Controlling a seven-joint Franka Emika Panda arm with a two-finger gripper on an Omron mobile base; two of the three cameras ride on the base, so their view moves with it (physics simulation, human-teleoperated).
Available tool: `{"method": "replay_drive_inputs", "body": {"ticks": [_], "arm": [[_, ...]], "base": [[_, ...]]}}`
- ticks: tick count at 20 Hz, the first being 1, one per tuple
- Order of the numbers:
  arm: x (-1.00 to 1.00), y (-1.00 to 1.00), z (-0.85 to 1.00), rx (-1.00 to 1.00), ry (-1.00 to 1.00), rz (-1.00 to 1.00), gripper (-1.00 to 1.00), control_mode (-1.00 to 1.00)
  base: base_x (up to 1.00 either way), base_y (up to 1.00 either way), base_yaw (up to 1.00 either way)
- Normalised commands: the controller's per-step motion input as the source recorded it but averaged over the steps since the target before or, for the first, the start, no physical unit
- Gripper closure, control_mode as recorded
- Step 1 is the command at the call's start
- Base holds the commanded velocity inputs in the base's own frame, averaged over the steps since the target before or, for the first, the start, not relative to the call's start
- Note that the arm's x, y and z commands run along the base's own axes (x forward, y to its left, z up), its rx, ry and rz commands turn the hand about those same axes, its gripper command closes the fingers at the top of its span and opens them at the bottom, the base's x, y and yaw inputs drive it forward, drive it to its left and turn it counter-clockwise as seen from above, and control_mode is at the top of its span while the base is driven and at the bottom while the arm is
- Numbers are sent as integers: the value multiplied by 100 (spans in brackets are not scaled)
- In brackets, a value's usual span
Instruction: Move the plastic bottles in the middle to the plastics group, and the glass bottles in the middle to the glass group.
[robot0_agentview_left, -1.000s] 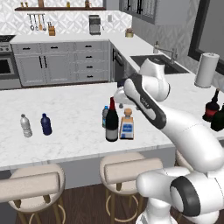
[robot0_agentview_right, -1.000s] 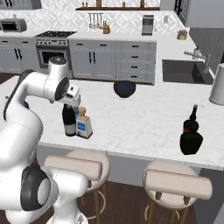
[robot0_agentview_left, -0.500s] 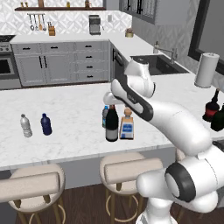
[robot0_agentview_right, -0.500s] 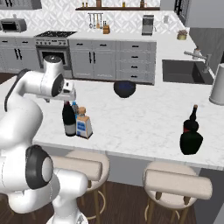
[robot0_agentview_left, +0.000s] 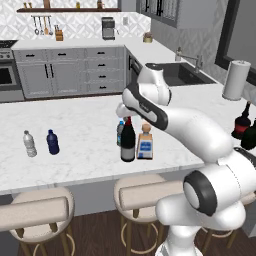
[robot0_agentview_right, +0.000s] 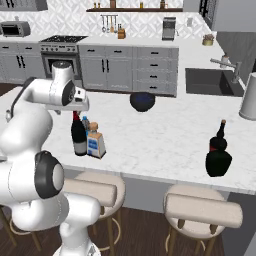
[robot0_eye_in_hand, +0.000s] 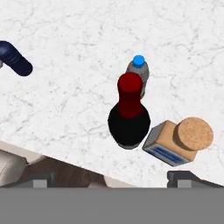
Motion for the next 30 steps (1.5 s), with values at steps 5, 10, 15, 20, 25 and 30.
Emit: {"method": "replay_drive_inputs", "body": {"ticks": [5, 10, 15, 20, 25, 30], "arm": [[19, 0, -24, -2, -21, 0, -100, -100], [40, 0, -24, -2, -10, 0, -100, -100], [37, 0, -12, 0, 0, 0, -100, -100], [31, 3, -9, 0, 0, 0, -100, -100], [16, 6, -21, 0, 0, 0, -100, -100], [5, 11, -23, 0, -1, 0, -100, -100]], "base": [[0, 0, 0], [0, 0, 0], [0, 0, 0], [0, 0, 0], [0, 0, 0], [0, 0, 0]]}}
